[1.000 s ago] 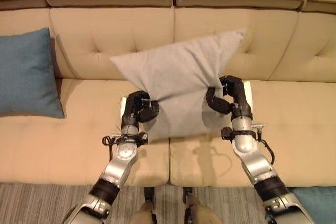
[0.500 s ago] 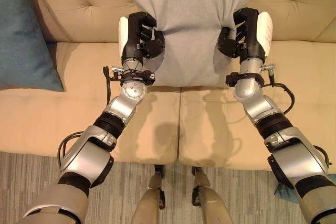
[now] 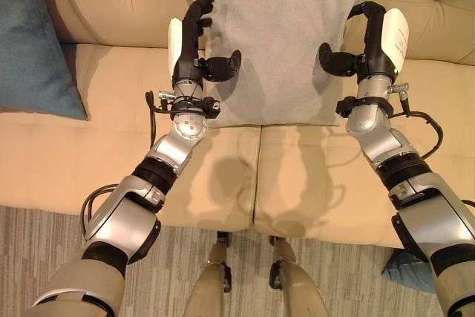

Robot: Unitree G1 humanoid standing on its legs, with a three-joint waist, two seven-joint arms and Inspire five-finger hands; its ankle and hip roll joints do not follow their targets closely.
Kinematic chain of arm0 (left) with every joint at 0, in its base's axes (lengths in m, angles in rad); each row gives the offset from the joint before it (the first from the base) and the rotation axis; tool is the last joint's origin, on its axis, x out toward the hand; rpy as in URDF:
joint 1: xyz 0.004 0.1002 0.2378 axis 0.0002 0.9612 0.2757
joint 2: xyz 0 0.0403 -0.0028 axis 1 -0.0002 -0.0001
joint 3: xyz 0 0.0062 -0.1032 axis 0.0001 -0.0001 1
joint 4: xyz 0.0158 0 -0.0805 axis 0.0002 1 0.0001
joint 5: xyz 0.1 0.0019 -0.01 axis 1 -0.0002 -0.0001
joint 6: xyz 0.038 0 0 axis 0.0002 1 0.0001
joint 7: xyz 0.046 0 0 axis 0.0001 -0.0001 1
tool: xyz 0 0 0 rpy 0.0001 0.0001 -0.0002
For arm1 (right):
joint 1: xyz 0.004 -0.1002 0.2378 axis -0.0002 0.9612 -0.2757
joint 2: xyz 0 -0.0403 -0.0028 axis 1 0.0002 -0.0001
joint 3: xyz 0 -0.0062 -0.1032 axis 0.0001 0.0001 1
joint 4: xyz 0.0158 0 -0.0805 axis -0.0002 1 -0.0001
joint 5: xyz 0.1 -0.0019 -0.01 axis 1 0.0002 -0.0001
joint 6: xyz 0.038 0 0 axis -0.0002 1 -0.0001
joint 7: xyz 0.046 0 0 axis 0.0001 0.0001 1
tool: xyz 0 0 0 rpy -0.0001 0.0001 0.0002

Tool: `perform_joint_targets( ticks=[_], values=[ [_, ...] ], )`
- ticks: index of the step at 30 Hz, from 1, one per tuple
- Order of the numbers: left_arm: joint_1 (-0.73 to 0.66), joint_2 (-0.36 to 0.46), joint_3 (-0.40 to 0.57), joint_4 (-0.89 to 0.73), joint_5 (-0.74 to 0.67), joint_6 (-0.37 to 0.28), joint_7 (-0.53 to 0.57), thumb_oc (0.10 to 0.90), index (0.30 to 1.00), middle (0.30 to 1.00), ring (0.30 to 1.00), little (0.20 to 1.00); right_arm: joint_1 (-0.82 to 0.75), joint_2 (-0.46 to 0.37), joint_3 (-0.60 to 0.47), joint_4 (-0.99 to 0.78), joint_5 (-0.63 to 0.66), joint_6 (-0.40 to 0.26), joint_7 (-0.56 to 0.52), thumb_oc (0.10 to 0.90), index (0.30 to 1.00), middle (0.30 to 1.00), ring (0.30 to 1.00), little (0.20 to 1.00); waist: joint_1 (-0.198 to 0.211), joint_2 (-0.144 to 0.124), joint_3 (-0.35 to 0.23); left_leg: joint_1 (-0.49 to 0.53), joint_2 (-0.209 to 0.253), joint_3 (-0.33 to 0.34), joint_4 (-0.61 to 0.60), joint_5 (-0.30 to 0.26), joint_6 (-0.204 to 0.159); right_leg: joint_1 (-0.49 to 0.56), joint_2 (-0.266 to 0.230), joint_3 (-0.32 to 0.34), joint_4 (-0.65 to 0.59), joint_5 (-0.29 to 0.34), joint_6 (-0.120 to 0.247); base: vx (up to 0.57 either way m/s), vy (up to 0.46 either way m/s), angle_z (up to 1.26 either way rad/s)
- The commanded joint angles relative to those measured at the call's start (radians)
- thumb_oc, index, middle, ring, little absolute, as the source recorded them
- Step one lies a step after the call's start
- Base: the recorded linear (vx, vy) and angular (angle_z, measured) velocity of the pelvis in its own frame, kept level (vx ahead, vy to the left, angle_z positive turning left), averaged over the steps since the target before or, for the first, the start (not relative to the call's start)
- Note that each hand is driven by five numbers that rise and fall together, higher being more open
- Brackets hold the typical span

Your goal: Pick up all the scattered cushions and arrange them neatly on the sofa.

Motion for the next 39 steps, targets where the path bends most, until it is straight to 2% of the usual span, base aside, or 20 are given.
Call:
perform_joint_targets(
  ticks=[1, 5, 6, 7, 8, 9, 14, 19, 25, 27, 31, 34, 36, 37, 39],
  values=[
    [-0.031, 0.089, 0.047, -0.024, 0.059, -0.092, 0.004, 0.800, 0.900, 0.900, 0.900, 0.900, -0.006, -0.030, -0.111, -0.127, 0.026, -0.112, -0.018, 0.800, 0.900, 0.900, 0.900, 0.900, -0.010, -0.040, -0.068, -0.004, -0.050, 0.007, 0.000, -0.047, -0.048, -0.010, -0.028, 0.048, 0.078, -0.126, 0.128, -0.02, 0.013, 0.03],
    [0.128, 0.145, 0.140, -0.087, 0.088, -0.082, -0.017, 0.800, 0.900, 0.900, 0.900, 0.900, 0.220, -0.038, -0.257, -0.221, 0.054, -0.138, 0.028, 0.800, 0.900, 0.900, 0.900, 0.900, -0.019, -0.043, -0.079, 0.013, -0.050, 0.015, 0.000, -0.053, -0.044, 0.016, -0.031, 0.050, 0.064, -0.121, 0.128, 0.01, 0.010, 0.01],
    [0.296, 0.150, 0.222, -0.165, 0.099, -0.090, -0.048, 0.800, 0.900, 0.900, 0.900, 0.900, 0.407, -0.020, -0.352, -0.279, 0.063, -0.151, 0.079, 0.800, 0.900, 0.900, 0.900, 0.900, -0.027, -0.044, -0.086, 0.042, -0.047, 0.025, 0.000, -0.068, -0.042, 0.051, -0.032, 0.053, 0.058, -0.129, 0.126, 0.03, 0.021, -0.02],
    [0.306, 0.149, 0.223, -0.173, 0.101, -0.087, -0.048, 0.800, 0.900, 0.900, 0.900, 0.900, 0.419, -0.018, -0.355, -0.288, 0.061, -0.148, 0.080, 0.800, 0.900, 0.900, 0.900, 0.900, -0.027, -0.045, -0.092, 0.039, -0.048, 0.024, 0.000, -0.063, -0.042, 0.049, -0.034, 0.052, 0.056, -0.124, 0.126, 0.07, 0.017, 0.01],
    [0.465, 0.117, 0.292, -0.239, 0.101, -0.088, -0.085, 0.800, 0.900, 0.900, 0.900, 0.900, 0.577, 0.021, -0.410, -0.340, 0.053, -0.148, 0.127, 0.800, 0.900, 0.900, 0.900, 0.900, -0.032, -0.047, -0.099, 0.069, -0.045, 0.032, 0.000, -0.075, -0.038, 0.080, -0.036, 0.051, 0.051, -0.128, 0.125, 0.06, 0.008, 0.02],
    [0.535, 0.096, 0.311, -0.256, 0.103, -0.086, -0.101, 0.800, 0.900, 0.900, 0.900, 0.900, 0.639, 0.039, -0.432, -0.353, 0.053, -0.152, 0.144, 0.800, 0.900, 0.900, 0.900, 0.900, -0.033, -0.048, -0.101, 0.088, -0.043, 0.037, 0.000, -0.084, -0.038, 0.102, -0.036, 0.051, 0.048, -0.134, 0.125, 0.09, 0.008, 0.05],
    [0.876, 0.019, 0.413, -0.311, 0.106, -0.062, -0.205, 0.800, 0.900, 0.900, 0.900, 0.900, 0.924, 0.084, -0.497, -0.381, -0.015, -0.128, 0.227, 0.800, 0.900, 0.900, 0.900, 0.900, -0.039, -0.059, -0.108, 0.187, -0.037, 0.052, 0.000, -0.105, -0.032, 0.220, -0.035, 0.043, 0.028, -0.146, 0.124, 0.07, -0.019, 0.01],
    [1.081, -0.010, 0.425, -0.248, 0.173, -0.020, -0.279, 0.800, 0.900, 0.900, 0.900, 0.900, 1.074, 0.130, -0.491, -0.333, -0.071, -0.104, 0.288, 0.800, 0.900, 0.900, 0.900, 0.900, -0.044, -0.062, -0.124, 0.296, -0.026, 0.069, 0.000, -0.117, -0.023, 0.325, -0.026, 0.037, 0.024, -0.167, 0.124, 0.05, -0.037, -0.04],
    [1.167, -0.063, 0.402, -0.091, 0.199, 0.008, -0.339, 0.800, 0.900, 0.900, 0.900, 0.900, 1.113, 0.145, -0.414, -0.222, -0.129, -0.090, 0.337, 0.800, 0.900, 0.900, 0.900, 0.900, -0.042, -0.062, -0.139, 0.402, -0.016, 0.080, 0.000, -0.132, -0.013, 0.420, -0.014, 0.046, 0.040, -0.199, 0.116, 0.01, -0.043, -0.10],
    [1.173, -0.089, 0.382, 0.024, 0.240, 0.021, -0.352, 0.800, 0.900, 0.900, 0.900, 0.900, 1.120, 0.159, -0.373, -0.136, -0.144, -0.083, 0.351, 0.800, 0.900, 0.900, 0.900, 0.900, -0.038, -0.067, -0.143, 0.438, -0.010, 0.084, 0.015, -0.140, -0.015, 0.469, -0.009, 0.047, 0.034, -0.216, 0.109, -0.03, -0.082, 0.05],
    [1.149, -0.121, 0.369, 0.145, 0.250, 0.032, -0.348, 0.800, 0.900, 0.900, 0.900, 0.900, 1.101, 0.173, -0.334, -0.027, -0.147, -0.066, 0.355, 0.800, 0.900, 0.900, 0.900, 0.900, -0.032, -0.083, -0.125, 0.419, -0.004, 0.080, 0.119, -0.163, -0.022, 0.506, -0.011, 0.037, 0.026, -0.229, 0.099, -0.09, -0.066, 0.08],
    [1.137, -0.133, 0.357, 0.195, 0.264, 0.033, -0.353, 0.800, 0.900, 0.900, 0.900, 0.900, 1.088, 0.183, -0.316, 0.045, -0.145, -0.058, 0.359, 0.800, 0.900, 0.900, 0.900, 0.900, -0.032, -0.094, -0.118, 0.407, -0.013, 0.076, 0.185, -0.204, -0.018, 0.509, -0.019, 0.037, 0.032, -0.225, 0.096, -0.10, -0.019, 0.15],
    [1.121, -0.140, 0.348, 0.235, 0.280, 0.035, -0.354, 0.800, 0.900, 0.900, 0.900, 0.900, 1.076, 0.184, -0.301, 0.086, -0.149, -0.055, 0.361, 0.800, 0.900, 0.900, 0.900, 0.900, -0.031, -0.106, -0.113, 0.410, -0.033, 0.066, 0.266, -0.267, -0.013, 0.504, -0.037, 0.040, 0.039, -0.215, 0.096, -0.13, 0.024, 0.11],
    [1.113, -0.144, 0.346, 0.247, 0.279, 0.037, -0.355, 0.800, 0.900, 0.900, 0.900, 0.900, 1.072, 0.186, -0.295, 0.105, -0.150, -0.052, 0.360, 0.800, 0.900, 0.900, 0.900, 0.900, -0.033, -0.113, -0.112, 0.416, -0.046, 0.050, 0.313, -0.282, -0.011, 0.495, -0.045, 0.046, 0.042, -0.205, 0.096, -0.22, 0.091, -0.03],
    [1.097, -0.160, 0.343, 0.256, 0.267, 0.034, -0.357, 0.800, 0.900, 0.900, 0.900, 0.900, 1.058, 0.193, -0.289, 0.150, -0.142, -0.042, 0.366, 0.800, 0.900, 0.900, 0.900, 0.900, -0.045, -0.106, -0.117, 0.456, -0.062, 0.000, 0.360, -0.317, -0.009, 0.464, -0.043, 0.062, 0.049, -0.181, 0.098, -0.21, 0.130, -0.22]
  ],
)
